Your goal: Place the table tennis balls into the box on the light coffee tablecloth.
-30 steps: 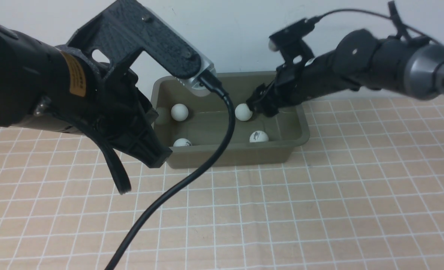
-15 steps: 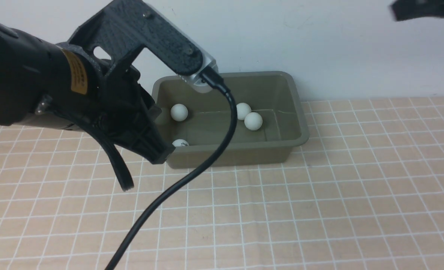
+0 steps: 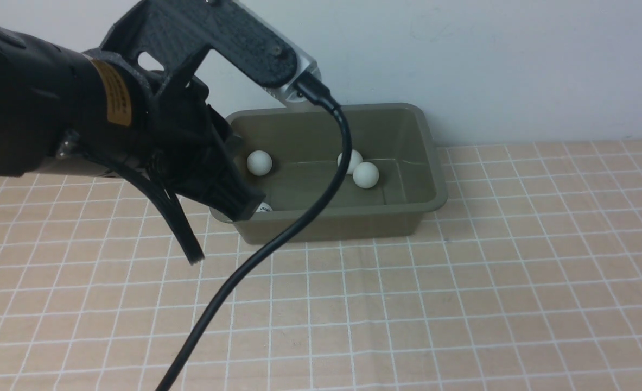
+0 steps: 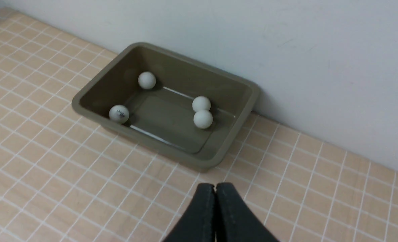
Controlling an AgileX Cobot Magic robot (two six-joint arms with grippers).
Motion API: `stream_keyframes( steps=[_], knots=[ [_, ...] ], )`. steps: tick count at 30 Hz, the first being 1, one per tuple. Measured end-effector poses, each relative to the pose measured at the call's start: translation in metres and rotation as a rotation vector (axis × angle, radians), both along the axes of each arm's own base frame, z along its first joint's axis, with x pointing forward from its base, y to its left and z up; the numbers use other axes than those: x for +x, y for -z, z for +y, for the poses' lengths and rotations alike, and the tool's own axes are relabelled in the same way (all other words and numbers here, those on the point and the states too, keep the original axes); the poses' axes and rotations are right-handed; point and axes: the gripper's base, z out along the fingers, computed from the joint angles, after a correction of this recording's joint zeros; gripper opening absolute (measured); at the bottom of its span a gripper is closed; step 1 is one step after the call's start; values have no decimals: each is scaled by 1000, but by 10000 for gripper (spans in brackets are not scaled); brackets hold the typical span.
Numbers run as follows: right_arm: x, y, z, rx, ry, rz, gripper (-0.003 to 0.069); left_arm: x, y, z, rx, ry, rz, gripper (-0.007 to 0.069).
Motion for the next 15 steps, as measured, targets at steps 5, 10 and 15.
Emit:
stream_keyframes(
  steps=[5,10,15],
  knots=[
    [-56,46,-2,16,107,-40,-16,0,0,0,-5,1,-5,-69],
    [-92,94,-15,-21,292,-129,-16,0,-1,0,-12,-4,-3,-69],
    [-103,152,-22,-9,382,-173,-16,0,-1,-2,-31,-2,4,-69]
  ],
)
